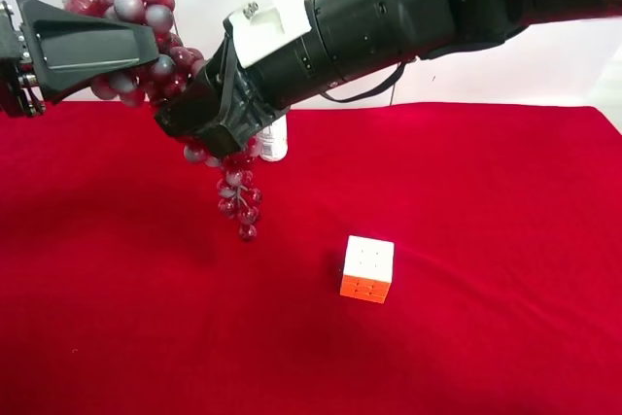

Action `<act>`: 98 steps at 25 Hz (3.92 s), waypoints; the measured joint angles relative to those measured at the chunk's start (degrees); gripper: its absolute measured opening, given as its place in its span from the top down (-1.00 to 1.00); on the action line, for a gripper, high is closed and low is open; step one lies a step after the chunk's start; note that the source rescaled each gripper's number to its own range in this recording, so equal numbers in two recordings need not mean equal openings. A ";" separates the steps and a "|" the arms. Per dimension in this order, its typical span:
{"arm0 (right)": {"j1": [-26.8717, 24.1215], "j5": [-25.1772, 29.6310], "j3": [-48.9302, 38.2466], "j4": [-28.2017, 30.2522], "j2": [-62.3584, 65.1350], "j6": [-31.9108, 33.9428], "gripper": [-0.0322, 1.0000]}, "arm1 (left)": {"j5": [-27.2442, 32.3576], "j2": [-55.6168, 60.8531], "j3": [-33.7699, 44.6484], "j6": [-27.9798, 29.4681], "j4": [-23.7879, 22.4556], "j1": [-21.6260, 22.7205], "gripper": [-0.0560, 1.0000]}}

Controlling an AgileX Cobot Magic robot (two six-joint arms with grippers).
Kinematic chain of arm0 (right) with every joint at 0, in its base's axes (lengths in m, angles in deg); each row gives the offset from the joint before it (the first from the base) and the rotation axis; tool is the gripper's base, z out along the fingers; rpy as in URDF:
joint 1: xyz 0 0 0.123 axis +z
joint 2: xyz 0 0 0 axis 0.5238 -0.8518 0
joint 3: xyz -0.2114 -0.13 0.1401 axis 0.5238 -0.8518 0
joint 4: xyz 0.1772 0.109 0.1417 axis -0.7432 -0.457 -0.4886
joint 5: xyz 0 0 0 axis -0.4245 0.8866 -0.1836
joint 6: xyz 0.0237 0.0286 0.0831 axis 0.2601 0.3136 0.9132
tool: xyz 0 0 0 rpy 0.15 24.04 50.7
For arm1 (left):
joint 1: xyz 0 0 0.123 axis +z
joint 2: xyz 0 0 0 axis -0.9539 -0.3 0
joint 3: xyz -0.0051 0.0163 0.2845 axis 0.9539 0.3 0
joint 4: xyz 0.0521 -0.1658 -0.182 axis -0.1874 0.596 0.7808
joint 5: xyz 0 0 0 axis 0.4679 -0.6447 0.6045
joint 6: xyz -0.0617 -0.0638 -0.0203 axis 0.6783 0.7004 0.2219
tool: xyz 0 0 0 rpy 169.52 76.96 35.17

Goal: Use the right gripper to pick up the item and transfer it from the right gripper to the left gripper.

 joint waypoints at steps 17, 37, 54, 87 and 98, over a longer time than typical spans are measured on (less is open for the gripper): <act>0.00 -0.06 0.00 0.00 0.00 0.82 0.93 | 0.00 0.00 0.00 -0.07 0.22 0.00 0.67; 0.00 -0.11 0.00 0.00 0.00 0.82 0.94 | -0.10 0.00 0.00 -0.33 0.41 0.00 0.77; 0.00 0.05 0.00 0.00 0.00 0.82 0.94 | -0.10 0.00 0.00 -0.33 0.41 0.00 0.81; 0.00 -0.23 0.11 2.22 0.00 8.57 -0.85 | -1.65 0.00 0.00 -0.94 -0.42 0.00 0.87; 0.00 -0.16 0.22 17.90 9.00 24.22 -0.85 | -1.65 0.00 0.00 -0.94 -0.42 0.00 0.87</act>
